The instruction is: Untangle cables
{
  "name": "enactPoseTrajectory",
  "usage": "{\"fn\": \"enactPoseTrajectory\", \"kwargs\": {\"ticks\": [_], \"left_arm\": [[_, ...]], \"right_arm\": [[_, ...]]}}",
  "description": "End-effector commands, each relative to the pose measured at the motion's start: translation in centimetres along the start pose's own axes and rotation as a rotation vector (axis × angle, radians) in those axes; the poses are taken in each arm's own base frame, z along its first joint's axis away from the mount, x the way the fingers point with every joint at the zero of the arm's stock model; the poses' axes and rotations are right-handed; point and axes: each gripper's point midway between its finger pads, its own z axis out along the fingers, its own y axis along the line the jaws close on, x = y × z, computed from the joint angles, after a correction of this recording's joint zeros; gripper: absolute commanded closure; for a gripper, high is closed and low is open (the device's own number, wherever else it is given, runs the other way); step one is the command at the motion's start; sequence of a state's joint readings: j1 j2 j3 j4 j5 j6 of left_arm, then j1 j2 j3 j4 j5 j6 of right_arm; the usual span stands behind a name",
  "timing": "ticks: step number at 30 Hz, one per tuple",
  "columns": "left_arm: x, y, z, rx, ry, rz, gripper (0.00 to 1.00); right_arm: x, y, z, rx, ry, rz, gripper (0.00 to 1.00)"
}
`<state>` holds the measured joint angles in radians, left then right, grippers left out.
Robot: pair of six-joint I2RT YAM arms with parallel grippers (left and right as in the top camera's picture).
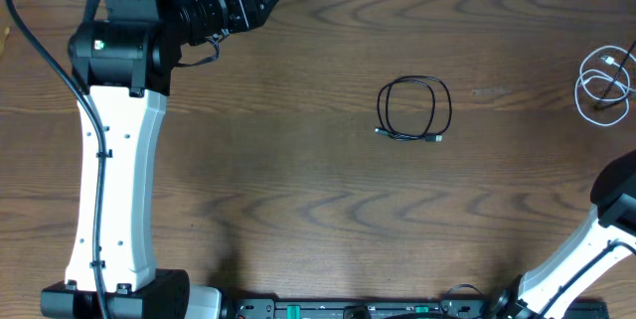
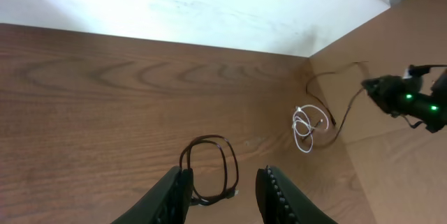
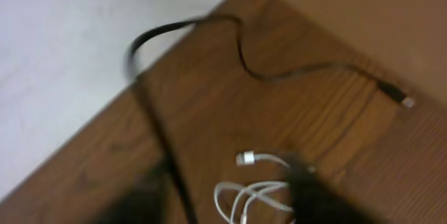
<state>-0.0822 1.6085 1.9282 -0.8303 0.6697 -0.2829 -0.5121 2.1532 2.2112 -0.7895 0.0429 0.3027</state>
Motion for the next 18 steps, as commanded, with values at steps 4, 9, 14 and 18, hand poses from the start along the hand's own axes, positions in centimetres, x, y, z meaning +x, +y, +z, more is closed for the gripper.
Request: {"fn": "enactPoseTrajectory", "kwargs": {"ticks": [4,9,14,18], "left_arm": [[0.2,0.6,0.4,-0.015,0.007,0.012,0.65],[0.1,1.6,0.4,-0.068,0.002,0.078,0.63],[1.5,2.6,0.8,-0.095,0.063,0.11,0.63],[3.6,4.4,1.5,-0.144,0.155,0.064,0.63]], "right_arm": [[1.1,3.0,-3.6,-0.178,0.089,-0.009,0.01],[1.3,6.2,-7.7,-0.371,0.125,-0.028,0.01],[3.9,9.0,-11.6,-0.559,0.226,-0.122,0.01],[9.1,10.5,-13.3,-0.646,0.403,-0.228,0.01]]}}
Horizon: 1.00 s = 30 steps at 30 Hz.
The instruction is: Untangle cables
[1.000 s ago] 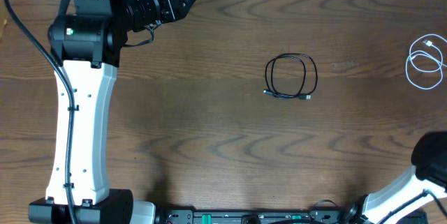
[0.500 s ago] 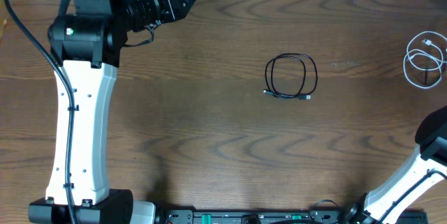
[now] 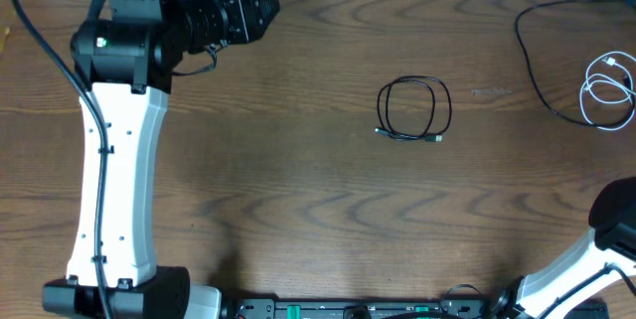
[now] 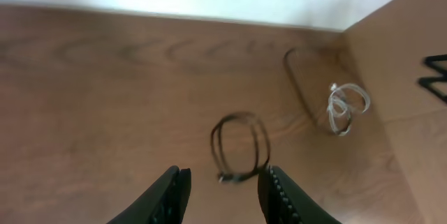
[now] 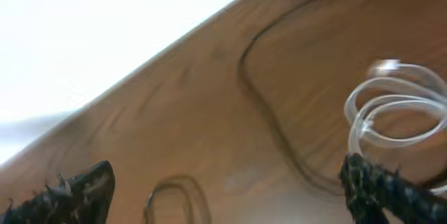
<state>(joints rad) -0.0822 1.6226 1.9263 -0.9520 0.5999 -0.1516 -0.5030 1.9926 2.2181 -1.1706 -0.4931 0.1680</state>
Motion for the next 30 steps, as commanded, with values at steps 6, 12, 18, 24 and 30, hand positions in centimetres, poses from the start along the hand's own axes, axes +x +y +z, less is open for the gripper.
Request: {"fn": "enactPoseTrajectory", "kwargs": {"ticks": [6,12,18,24,30], "left_arm": [[4.4,3.6,3.2,-0.073,0.209,-0.023,0.63],[4.9,4.4,3.7,-0.096,0.231,-0.032,0.63],[5.0,4.6,3.6,-0.109,0.234,-0.033,0.63],[5.0,4.6,3.6,-0.109,0.234,-0.033,0.63],[5.0,4.6,3.6,-0.109,0.233,-0.032,0.63]], "right_arm": [[10.2,7.6,2.5,-0.181,0.356,-0.252,0.1],[15.6,9.8,5.5,-0.085,0.499,-0.367,0.22],[20.6,11.9,8.4,-0.045,0.589,-0.472,0.23],[26.1,11.9,10.8,-0.045,0.695,-0.634,0.24],[33.3,11.3,11.8,-0.162,0.849,-0.931,0.26]]}}
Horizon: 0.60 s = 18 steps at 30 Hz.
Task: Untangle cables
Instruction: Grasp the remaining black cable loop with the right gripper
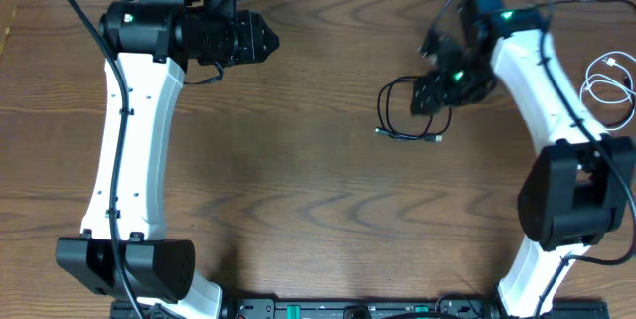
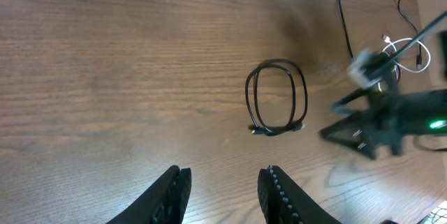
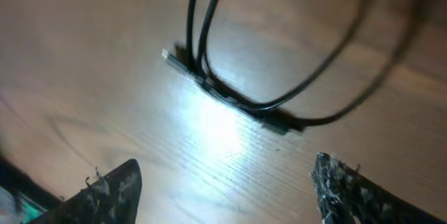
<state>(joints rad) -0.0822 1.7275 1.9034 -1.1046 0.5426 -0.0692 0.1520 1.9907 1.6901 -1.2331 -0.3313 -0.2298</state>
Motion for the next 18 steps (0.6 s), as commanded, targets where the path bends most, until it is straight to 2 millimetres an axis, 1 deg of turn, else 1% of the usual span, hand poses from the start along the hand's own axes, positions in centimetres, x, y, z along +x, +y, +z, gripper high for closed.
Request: {"fn": "enactPoseTrajectory", "kwargs": {"ticks": [1,5,6,11,14,18], "left_arm": [[0.1,0.2,-0.1,-0.013,0.001,0.023,0.63],[0.0,0.2,-0.1,-0.012,-0.001,0.024,0.63],[0.0,0.2,-0.1,-0.012,-0.001,0.024,0.63],[0.0,0.2,-0.1,-0.012,-0.001,0.024,0.62],[0.0,0.2,-0.1,-0.012,-0.001,0.024,0.62],[0.0,0.2,-0.1,-0.012,-0.001,0.024,0.61]], "right_arm": [[1.8,1.9,3.0,-0.017,0.081,-0.268,0.27],[2.1,3.4,5.4,-0.022,0.085,-0.432,0.28],[2.1,3.4,5.8,-0.015,0.085,-0.456,0.28],[2.0,1.8,7.8,0.112,0.09,-0.507,0.31],[1.9,0.8,8.4,0.155,0.087,-0.511,0.35],[2.3,0.4,9.1,0.163,0.089,-0.516,0.38]]}}
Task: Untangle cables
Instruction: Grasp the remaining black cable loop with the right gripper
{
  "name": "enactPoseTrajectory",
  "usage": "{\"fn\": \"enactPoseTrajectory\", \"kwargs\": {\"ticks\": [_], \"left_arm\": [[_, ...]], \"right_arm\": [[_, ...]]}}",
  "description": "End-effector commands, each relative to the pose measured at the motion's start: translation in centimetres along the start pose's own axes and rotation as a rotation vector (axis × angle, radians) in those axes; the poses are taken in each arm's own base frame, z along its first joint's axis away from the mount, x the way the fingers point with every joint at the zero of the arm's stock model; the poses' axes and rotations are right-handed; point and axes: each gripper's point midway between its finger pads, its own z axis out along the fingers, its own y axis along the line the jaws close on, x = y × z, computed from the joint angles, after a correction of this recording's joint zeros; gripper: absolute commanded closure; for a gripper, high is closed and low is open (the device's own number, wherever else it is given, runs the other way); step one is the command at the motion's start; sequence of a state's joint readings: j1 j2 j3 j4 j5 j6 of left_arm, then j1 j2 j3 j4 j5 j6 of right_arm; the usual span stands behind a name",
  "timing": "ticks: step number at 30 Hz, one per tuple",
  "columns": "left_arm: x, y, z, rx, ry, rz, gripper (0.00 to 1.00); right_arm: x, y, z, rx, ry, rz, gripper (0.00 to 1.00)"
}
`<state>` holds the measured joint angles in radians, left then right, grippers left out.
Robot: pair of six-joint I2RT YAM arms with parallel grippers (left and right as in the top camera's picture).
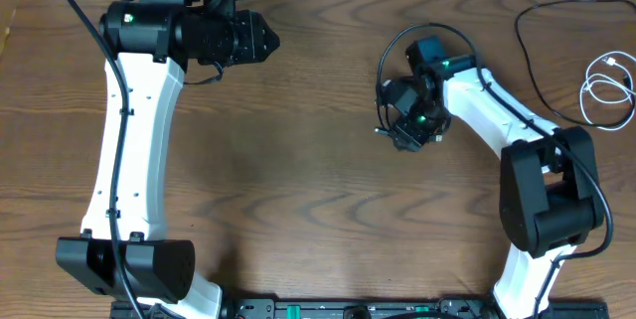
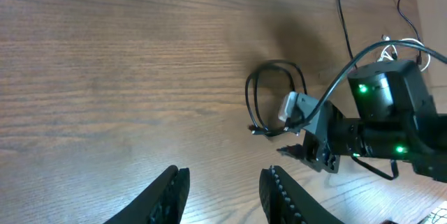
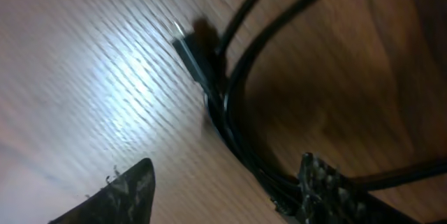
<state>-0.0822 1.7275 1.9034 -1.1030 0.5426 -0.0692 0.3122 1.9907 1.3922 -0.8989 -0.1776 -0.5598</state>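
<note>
A black cable coiled in a small loop [image 1: 386, 92] lies on the wooden table; its strands [image 3: 227, 105] and one plug end [image 3: 187, 48] fill the right wrist view. My right gripper [image 1: 402, 132] is low over the loop's near-left part, open, with the strands running past its right finger [image 3: 325, 185]. The left wrist view shows the loop [image 2: 264, 105] with the right gripper [image 2: 314, 151] on it. My left gripper [image 1: 266, 39] hangs open far to the left, holding nothing. A white cable [image 1: 608, 85] and a loose black cable [image 1: 532, 46] lie at the right.
The white wall strip runs along the table's far edge. My right arm [image 1: 497, 110] stretches across the right half of the table, between the loop and the two cables at the right.
My right gripper was over the loop's right side; now it is lower, at the loop's near-left part close to the plug end. It stays open. The left arm has not moved.
First my right arm was at the far right edge by the white cable, the loop lying alone mid-table. Then it was almost out of the overhead view. Later it stood open above the loop, the left arm shifted; now it is down at the loop's strands.
</note>
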Motion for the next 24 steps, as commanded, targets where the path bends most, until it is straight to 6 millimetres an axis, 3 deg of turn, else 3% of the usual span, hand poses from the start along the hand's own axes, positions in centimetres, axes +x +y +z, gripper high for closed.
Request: {"fn": "enactPoseTrajectory", "kwargs": {"ticks": [1,15,22,24], "left_arm": [[0.1,0.2,-0.1,-0.012,0.001,0.023,0.59],[0.5,0.2,-0.1,-0.015,0.017,0.015,0.57],[0.5,0.2,-0.1,-0.015,0.016,0.015,0.57],[0.5,0.2,-0.1,-0.015,0.016,0.015,0.57]], "right_arm": [[1.1,-0.2,0.9,0.021,0.036,-0.023,0.39],[3.1,-0.4,3.5,0.029,0.04,-0.007,0.44],[4.3,0.2,4.1,0.012,0.071,0.01,0.69],[4.4,-0.2,4.1,0.034,0.076,0.062,0.88]]}}
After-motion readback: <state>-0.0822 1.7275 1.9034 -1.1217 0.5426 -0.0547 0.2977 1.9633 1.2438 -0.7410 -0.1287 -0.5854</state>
